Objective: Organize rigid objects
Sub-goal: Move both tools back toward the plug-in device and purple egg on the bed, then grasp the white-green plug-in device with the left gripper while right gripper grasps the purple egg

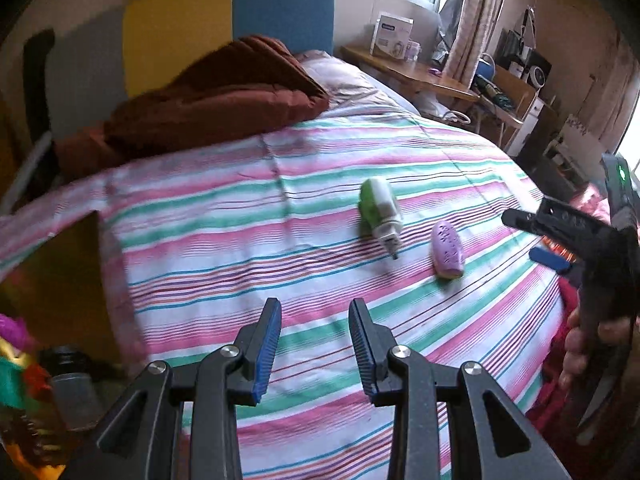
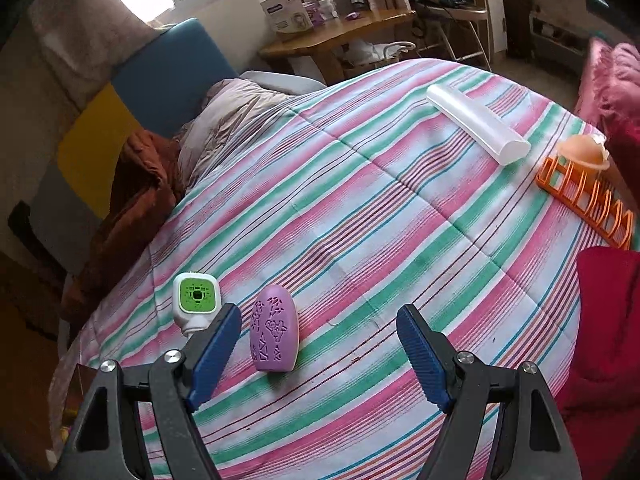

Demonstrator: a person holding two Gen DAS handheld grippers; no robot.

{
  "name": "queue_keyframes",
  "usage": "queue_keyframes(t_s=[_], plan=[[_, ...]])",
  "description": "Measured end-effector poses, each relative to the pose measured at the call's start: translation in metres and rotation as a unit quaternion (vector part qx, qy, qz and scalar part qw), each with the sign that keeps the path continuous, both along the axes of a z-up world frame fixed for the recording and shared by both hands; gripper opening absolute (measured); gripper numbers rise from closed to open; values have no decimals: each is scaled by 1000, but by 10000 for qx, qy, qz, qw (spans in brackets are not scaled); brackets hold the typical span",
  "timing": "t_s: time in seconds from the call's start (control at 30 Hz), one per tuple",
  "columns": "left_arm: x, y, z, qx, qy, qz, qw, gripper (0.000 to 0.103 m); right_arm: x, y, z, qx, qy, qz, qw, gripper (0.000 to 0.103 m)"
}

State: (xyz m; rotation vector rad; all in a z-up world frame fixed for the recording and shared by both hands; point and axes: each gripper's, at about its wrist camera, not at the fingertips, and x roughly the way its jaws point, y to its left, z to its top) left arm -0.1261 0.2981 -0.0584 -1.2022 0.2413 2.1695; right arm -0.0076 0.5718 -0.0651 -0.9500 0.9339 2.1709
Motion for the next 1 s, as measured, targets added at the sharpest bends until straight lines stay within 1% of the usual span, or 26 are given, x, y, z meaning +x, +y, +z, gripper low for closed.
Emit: queue_keyframes(t_s=[0.1, 0.17, 0.4, 0.63, 0.67, 0.7, 0.77, 0.9, 0.93, 0.97, 1.0], plan=[[-9, 13, -5, 105, -207, -102, 9997, 35, 2, 2, 0, -58, 24, -60, 10000, 81], [-14, 23, -8, 125, -262, -186, 9994, 38, 3, 4, 0, -124, 63, -103, 9999, 81], [-38, 60, -20, 255, -621, -332, 9972, 39, 3, 7, -3, -240, 61, -156, 9996, 81], [-61, 106, -22, 430, -728, -464, 9953, 40, 3, 7, -5, -339, 85, -134, 9993, 81], [-65, 113, -24, 409, -726, -454, 9955, 44, 3, 7, -5, -334, 88, -129, 9993, 81], [-70, 119, -27, 374, -760, -414, 9955, 52, 3, 7, -5, -330, 89, -129, 9993, 81], [-80, 126, -36, 442, -967, -417, 9935, 58, 3, 6, -5, -339, 91, -126, 9993, 81], [-95, 140, -55, 305, -1158, -328, 9923, 58, 3, 6, -6, -326, 60, -149, 9993, 81], [-99, 143, -60, 246, -1137, -239, 9929, 58, 3, 6, -6, -310, 45, -154, 9994, 81], [-102, 145, -64, 156, -1149, -195, 9931, 56, 2, 6, -7, -291, 15, -154, 9995, 81], [-104, 147, -70, 126, -1326, -227, 9908, 52, 1, 6, -8, -285, -9, -150, 9995, 81]])
